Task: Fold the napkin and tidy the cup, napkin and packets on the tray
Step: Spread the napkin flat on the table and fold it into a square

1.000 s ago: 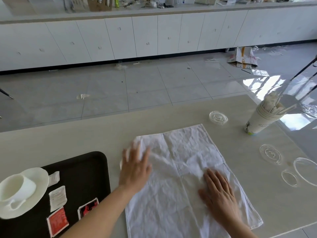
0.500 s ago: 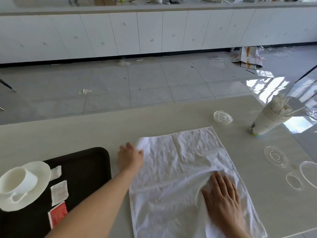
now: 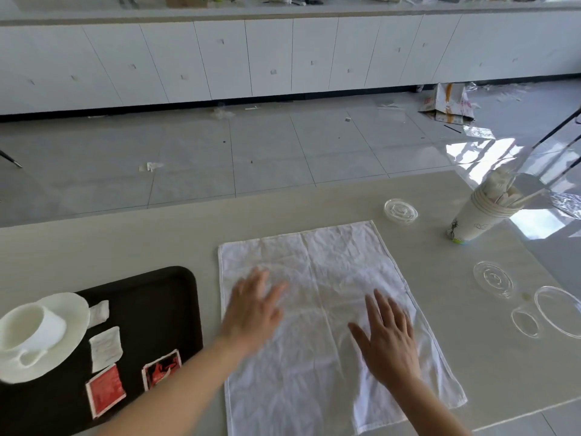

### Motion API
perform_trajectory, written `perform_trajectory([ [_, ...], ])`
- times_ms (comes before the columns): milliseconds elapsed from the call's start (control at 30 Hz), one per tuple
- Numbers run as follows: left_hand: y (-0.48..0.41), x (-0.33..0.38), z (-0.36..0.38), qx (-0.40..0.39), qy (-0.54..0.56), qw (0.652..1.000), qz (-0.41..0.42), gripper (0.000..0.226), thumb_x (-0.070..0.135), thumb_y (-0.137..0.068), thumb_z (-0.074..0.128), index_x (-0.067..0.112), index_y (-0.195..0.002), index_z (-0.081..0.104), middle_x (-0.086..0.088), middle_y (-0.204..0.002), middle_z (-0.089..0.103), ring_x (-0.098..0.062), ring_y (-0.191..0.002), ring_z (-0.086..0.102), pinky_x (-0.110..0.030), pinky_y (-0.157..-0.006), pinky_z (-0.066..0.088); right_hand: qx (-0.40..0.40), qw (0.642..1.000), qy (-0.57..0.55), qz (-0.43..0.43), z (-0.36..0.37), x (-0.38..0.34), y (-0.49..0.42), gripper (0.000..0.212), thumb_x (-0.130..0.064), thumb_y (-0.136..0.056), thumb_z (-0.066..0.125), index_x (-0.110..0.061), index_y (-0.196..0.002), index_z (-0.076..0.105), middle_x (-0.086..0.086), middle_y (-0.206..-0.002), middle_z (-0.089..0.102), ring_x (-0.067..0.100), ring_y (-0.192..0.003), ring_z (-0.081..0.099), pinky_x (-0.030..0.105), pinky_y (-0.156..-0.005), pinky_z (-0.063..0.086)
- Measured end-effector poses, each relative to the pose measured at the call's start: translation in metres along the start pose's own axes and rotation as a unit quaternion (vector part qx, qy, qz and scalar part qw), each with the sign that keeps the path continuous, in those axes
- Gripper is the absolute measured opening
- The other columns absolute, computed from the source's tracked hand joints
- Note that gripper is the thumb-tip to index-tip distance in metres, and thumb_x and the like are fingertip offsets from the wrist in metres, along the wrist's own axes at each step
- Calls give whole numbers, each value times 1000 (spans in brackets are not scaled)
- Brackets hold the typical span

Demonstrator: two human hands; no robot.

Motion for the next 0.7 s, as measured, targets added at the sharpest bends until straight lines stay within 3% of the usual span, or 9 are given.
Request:
perform_trajectory([
  [67,30,18,31,-93,-15,996,-4,63,66,-91,23,43,-149,8,-9,-162,-5,-34,-148,-5,-55,-117,6,-39,999,7,-35,3,3,-4,85,-80,-84,-2,-34,-155,-3,-10,-163,-14,16,-149,-22,41,-122,-11],
  [133,51,13,48,-114,-23,992,-56,67,76,-85,1,50,-144,-18,-3,-156,-31,-28,-143,-30,-56,-115,-14,-70,995,20,-68,8,7,-3,84,-80,-81,-5,-35,-153,-11,-11,-162,-18,16,-146,-29,43,-121,-13],
  [300,58,-4,36,-146,-40,985,-79,69,79,-82,-5,51,-140,-28,-1,-151,-41,-27,-138,-38,-54,-113,-21,-95,990,25,-102,7,4,8,85,-79,-80,-7,-35,-153,-14,-9,-161,-21,17,-144,-32,42,-119,-17],
  [400,57,-2,26,-144,-10,987,-76,72,71,-89,11,39,-149,-16,-5,-158,-26,-27,-144,-27,-52,-118,-12,-86,993,12,-84,1,-1,12,82,-78,-85,3,-34,-154,-6,-10,-161,-19,17,-147,-26,42,-121,-13],
  [500,69,9,8,-106,56,992,-49,65,52,-95,41,25,-151,21,-10,-157,22,-32,-146,15,-48,-119,17,-49,996,-6,-80,-11,7,26,71,-68,-94,30,-35,-154,14,-13,-162,-1,18,-152,-6,42,-124,3],
  [567,87,18,-9,-55,95,994,-21,43,32,-85,63,17,-125,56,-6,-123,56,-30,-115,53,-42,-96,45,-26,994,-39,-102,-22,18,38,56,-52,-95,51,-32,-146,41,-10,-157,32,22,-147,25,41,-117,29],
  [633,115,24,-19,-26,96,995,12,23,23,-72,76,20,-92,65,3,-92,56,-20,-82,57,-35,-69,50,-12,990,-53,-128,-32,34,49,41,-41,-91,64,-29,-130,60,-8,-139,55,19,-132,46,36,-97,49],
  [700,144,26,-23,-52,102,993,30,28,31,-62,81,24,-79,60,9,-81,49,-14,-71,50,-30,-62,46,-12,987,-48,-152,-39,51,56,28,-40,-87,69,-31,-114,68,-13,-121,62,12,-118,53,30,-78,55],
])
Point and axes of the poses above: each hand's wrist, its own y-axis away from the middle knuckle, its own z-axis out of the palm, x = y × z, the point moved 3 cm from there along -y, towards the middle knuckle
